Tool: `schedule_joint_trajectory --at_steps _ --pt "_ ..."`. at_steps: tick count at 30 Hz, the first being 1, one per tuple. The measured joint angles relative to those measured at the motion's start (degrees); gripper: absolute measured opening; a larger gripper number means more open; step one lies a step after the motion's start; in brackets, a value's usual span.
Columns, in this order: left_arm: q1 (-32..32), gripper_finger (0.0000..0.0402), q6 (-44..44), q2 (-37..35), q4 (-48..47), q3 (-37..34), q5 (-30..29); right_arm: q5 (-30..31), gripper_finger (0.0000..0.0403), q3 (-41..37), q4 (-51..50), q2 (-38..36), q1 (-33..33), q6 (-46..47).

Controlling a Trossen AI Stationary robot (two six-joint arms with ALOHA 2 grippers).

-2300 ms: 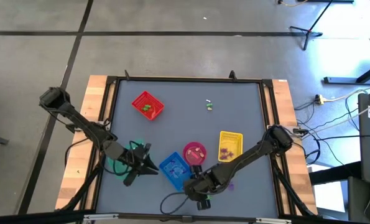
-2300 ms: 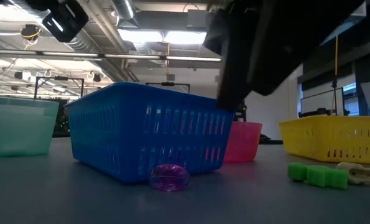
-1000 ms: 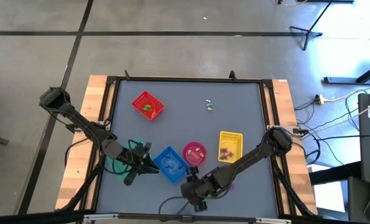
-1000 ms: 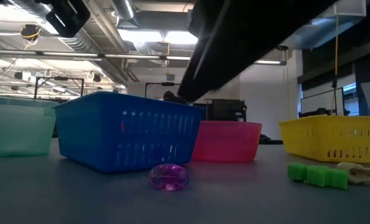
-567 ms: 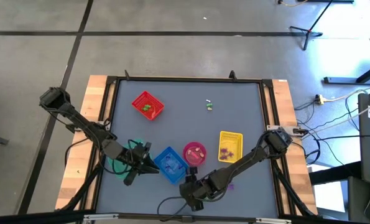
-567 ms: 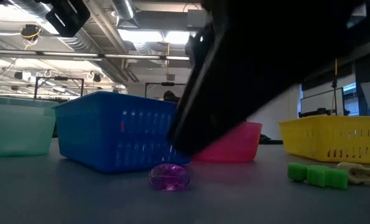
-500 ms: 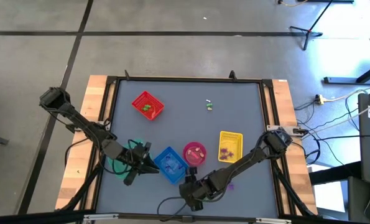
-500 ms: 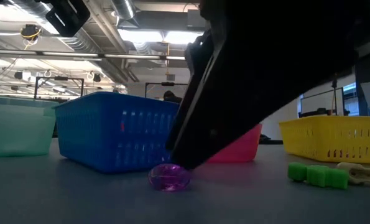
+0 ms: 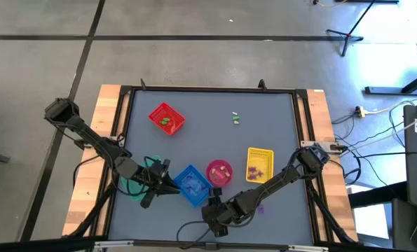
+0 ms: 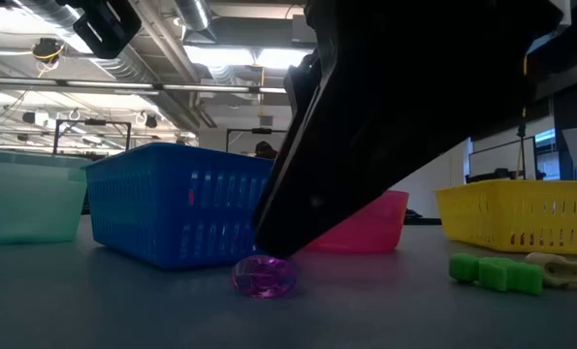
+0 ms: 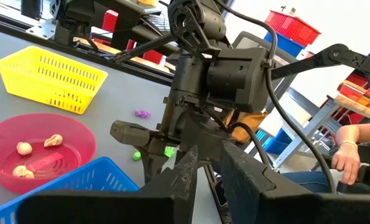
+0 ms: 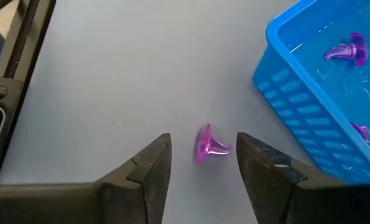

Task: Sort Halloween decoration
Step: Put the violet witch hat toy into the blue bin

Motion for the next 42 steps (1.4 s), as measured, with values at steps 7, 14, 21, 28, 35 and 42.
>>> schedule_joint_trajectory --at_steps 7,14,21,28,35,42 --pt "0.0 0.0056 0.02 0.0 0.0 0.0 0.0 -2.53 0.0181 0.0 0.37 0.0 0.43 -0.32" --pt "0.0 0.0056 0.0 0.0 -0.02 0.0 0.02 -2.43 0.0181 0.0 1.98 1.29 0.39 -0.42" --pt "0.0 0.0056 0.02 0.0 -0.05 0.0 0.04 -2.47 0.0181 0.02 2.99 1.86 0.37 -0.47" --pt "0.0 0.0056 0.0 0.0 -0.07 0.0 0.07 -2.28 0.0181 0.02 2.9 1.88 0.35 -1.02" --pt "0.0 0.0056 -0.02 0.0 -0.07 0.0 0.07 -2.86 0.0181 1.01 2.11 1.57 0.42 -1.14" --pt "0.0 0.0056 -0.04 0.0 -0.07 0.0 0.07 -3.01 0.0181 3.26 2.25 1.48 0.39 -3.61"
